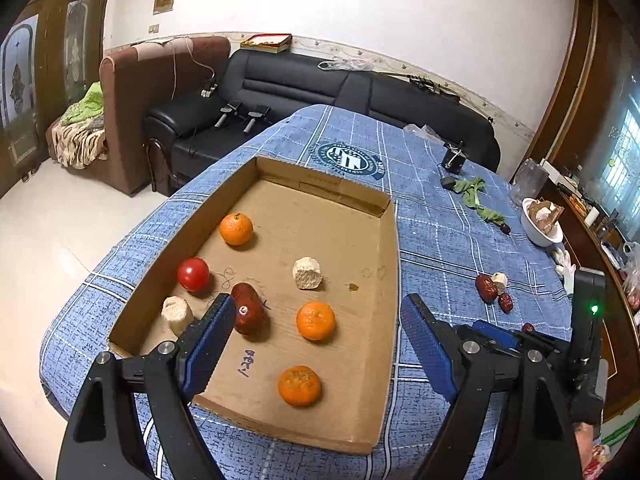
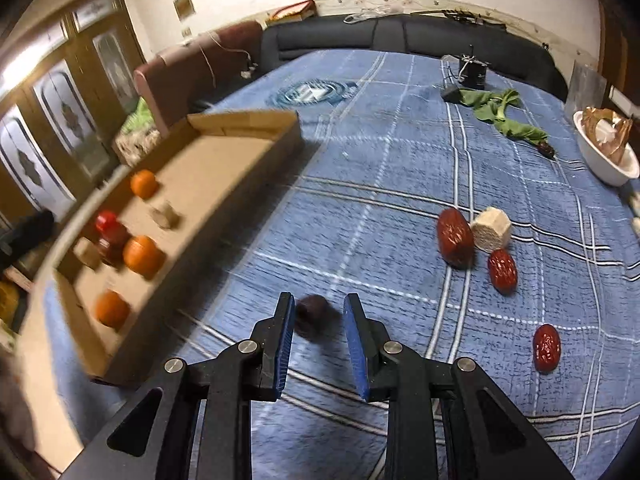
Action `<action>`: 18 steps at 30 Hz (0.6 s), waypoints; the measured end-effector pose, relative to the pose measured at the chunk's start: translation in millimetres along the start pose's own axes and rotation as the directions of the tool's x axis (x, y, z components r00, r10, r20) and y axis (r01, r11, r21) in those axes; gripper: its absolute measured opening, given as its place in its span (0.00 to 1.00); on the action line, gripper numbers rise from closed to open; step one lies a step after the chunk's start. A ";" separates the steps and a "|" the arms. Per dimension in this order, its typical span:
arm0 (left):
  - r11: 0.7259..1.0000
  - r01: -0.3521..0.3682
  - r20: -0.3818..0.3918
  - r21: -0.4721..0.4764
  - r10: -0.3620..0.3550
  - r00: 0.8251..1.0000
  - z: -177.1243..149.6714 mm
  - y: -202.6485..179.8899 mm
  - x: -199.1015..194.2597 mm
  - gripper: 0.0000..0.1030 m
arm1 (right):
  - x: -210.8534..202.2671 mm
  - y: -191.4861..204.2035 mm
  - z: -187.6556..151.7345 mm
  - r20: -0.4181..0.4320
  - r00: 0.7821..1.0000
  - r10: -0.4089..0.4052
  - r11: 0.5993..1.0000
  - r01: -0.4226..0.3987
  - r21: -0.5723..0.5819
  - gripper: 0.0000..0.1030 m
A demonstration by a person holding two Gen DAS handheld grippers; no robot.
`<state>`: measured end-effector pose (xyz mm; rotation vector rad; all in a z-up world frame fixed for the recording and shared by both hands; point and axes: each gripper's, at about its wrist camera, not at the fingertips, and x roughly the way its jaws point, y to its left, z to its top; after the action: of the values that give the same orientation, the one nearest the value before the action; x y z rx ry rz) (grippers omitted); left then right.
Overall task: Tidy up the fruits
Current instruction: 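Move both tools back toward the remaining red dates on the tablecloth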
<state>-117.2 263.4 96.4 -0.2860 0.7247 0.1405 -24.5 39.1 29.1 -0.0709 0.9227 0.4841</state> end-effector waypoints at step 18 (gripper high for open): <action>0.982 0.024 0.061 -0.190 -0.012 0.998 4.7 77.0 -3.6 0.81 | -2.3 37.9 38.2 0.027 0.981 0.190 0.982 -0.190 0.007 0.25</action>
<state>-134.2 338.0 86.1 -0.4692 0.6502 0.2009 -13.4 82.0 59.7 0.0331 0.9102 0.6562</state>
